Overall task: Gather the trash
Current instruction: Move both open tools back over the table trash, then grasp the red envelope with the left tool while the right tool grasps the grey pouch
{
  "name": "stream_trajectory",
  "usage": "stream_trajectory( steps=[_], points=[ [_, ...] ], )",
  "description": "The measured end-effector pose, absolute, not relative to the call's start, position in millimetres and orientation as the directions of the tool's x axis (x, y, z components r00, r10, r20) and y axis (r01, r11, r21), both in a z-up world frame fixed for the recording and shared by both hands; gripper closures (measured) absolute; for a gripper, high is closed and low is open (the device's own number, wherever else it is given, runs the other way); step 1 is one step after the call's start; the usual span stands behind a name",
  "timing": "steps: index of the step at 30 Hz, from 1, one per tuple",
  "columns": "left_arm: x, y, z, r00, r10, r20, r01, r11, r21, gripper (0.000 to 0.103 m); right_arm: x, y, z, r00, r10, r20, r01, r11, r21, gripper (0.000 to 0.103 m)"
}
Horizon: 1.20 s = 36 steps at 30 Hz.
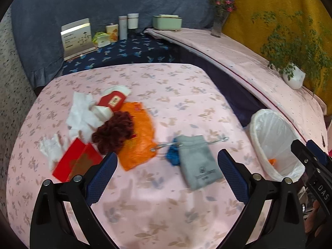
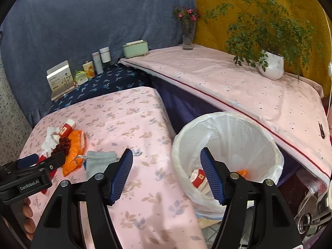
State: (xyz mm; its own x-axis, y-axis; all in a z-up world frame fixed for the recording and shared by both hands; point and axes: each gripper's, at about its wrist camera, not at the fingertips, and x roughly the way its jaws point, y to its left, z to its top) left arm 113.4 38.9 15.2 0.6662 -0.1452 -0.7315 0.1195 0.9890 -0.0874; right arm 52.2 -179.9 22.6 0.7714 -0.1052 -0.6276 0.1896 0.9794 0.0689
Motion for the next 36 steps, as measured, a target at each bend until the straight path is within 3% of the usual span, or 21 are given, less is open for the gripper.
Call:
stream_trajectory(
  steps=[14,30,36],
  points=[
    [102,122,-6,0.663,-0.027,-0.748,-0.009,0.999,-0.043,0.01,67,-111,-4,0.734,-0.005,-0.679,0.088,0.992,0.087,0.036],
    [106,167,-38,0.61,-0.036,-0.791,-0.071,0.992,-0.1,0.011,93,-68,-47,0.667,0.012,-0.745,0.061,0.996,0.071,0.036],
    [109,162,-43,0.599,-0.068,-0.798,-0.04,0.993,-0.114,0.028,104,-60,-63,0.641,0.0,-0.767,0.066,0.996,0.055,0.036]
  ],
)
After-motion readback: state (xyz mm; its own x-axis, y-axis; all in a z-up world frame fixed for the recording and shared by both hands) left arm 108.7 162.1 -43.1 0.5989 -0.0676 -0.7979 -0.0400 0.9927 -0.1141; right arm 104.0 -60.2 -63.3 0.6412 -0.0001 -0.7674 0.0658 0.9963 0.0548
